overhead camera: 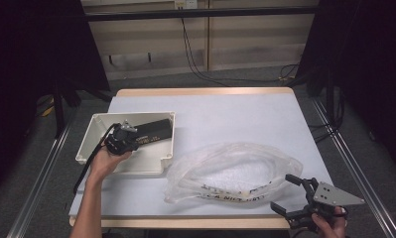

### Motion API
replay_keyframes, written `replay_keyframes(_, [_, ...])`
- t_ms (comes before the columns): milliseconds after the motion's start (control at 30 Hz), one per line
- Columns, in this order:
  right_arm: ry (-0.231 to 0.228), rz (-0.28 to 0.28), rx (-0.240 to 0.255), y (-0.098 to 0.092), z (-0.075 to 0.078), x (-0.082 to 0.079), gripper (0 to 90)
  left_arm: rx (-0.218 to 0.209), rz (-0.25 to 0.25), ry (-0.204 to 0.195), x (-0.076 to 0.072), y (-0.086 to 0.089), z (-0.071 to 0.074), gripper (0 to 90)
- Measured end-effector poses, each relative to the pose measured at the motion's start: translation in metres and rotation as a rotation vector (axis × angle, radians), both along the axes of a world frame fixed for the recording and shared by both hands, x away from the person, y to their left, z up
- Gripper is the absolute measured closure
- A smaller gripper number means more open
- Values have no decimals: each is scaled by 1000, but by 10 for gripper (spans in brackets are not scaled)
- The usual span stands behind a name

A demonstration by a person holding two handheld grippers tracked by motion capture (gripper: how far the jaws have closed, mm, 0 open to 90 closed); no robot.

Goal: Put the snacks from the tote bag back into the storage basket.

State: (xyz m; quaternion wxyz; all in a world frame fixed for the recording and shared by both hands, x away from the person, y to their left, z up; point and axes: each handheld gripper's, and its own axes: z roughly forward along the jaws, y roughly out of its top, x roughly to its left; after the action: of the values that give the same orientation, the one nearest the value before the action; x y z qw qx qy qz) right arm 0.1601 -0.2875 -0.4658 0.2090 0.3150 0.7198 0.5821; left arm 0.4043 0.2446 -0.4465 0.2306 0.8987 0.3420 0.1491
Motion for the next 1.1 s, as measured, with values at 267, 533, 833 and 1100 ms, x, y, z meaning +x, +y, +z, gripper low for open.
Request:
replay_keyframes(267, [1,9,-1,1,0,0,0,-21,39,-34,0,3,2,900])
replay_keyframes(533, [12,12,3,2,-2,9,0,-25,74,-51,8,-2,-5,900])
replay_keyframes(833, [8,25,-13,4,-2,6,0,-56,104,-77,16,-8,-11,900])
replay_keyframes(1100, [0,17,-18,4,-1,1,0,-57,112,-107,22,-17,-14,900])
